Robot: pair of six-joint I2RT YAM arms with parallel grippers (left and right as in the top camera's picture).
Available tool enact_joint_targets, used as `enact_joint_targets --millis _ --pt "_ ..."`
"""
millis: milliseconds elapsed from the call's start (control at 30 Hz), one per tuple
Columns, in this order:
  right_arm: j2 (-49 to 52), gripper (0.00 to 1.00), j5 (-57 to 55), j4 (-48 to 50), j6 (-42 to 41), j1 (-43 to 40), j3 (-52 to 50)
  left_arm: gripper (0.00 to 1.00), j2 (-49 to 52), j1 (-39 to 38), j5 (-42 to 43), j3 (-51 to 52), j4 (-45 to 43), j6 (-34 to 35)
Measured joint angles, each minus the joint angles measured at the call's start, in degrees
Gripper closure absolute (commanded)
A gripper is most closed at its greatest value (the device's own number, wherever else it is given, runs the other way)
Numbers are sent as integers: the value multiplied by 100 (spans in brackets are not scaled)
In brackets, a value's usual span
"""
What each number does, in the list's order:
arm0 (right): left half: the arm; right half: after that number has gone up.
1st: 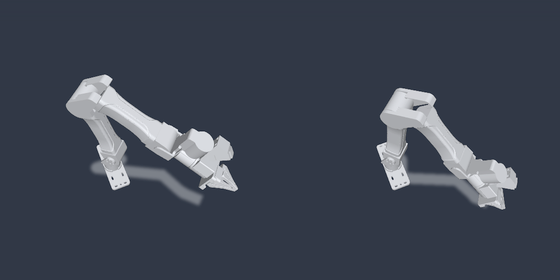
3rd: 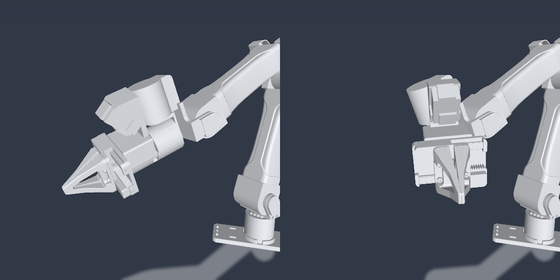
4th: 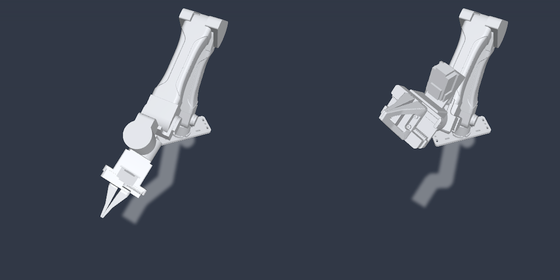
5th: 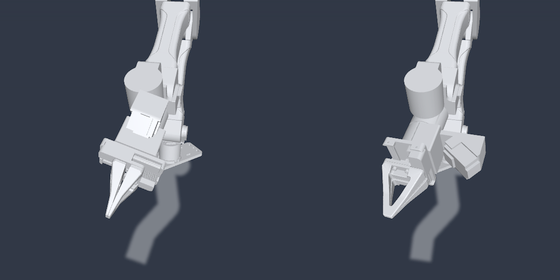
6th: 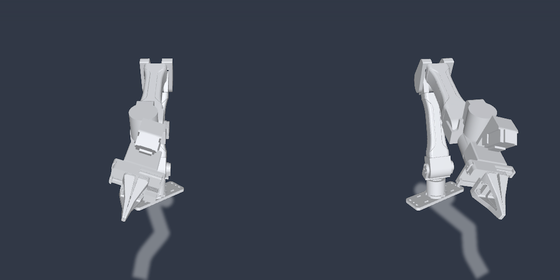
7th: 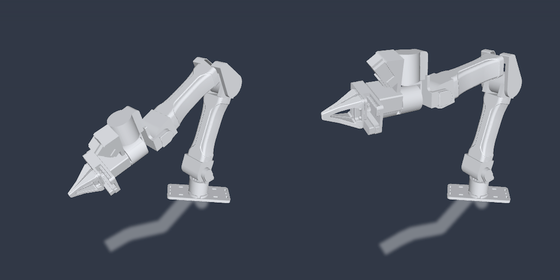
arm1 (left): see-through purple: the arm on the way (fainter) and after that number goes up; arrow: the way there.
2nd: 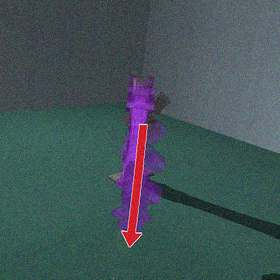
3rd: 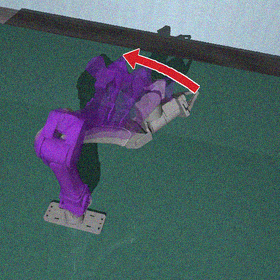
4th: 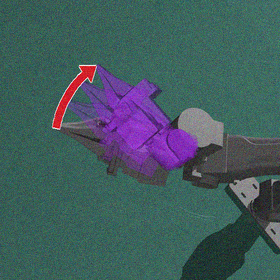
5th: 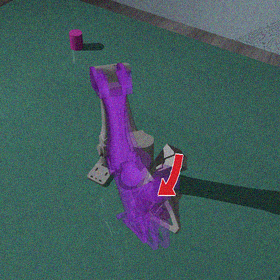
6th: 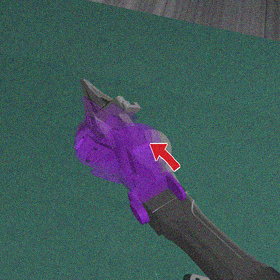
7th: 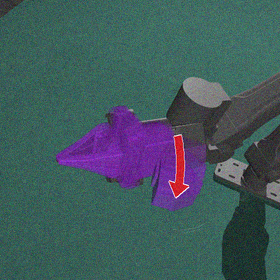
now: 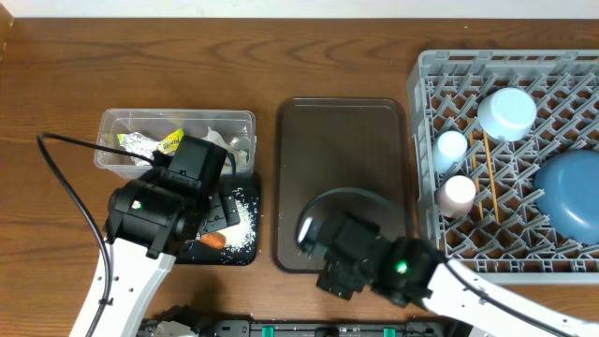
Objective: Sort waste into correct bins and load items into the dishwasher rack
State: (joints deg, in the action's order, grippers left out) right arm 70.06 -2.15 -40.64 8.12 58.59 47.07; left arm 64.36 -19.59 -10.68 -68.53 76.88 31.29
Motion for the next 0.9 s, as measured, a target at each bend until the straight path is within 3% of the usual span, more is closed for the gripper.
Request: enact_joint_targets --millis 200,900 --pt "-199 1 -22 -7 -142 -538 0 0 0 0 0 0 0 0" --pt "-199 1 -17 -17 -170 -546 0 0 0 0 0 0 0 0"
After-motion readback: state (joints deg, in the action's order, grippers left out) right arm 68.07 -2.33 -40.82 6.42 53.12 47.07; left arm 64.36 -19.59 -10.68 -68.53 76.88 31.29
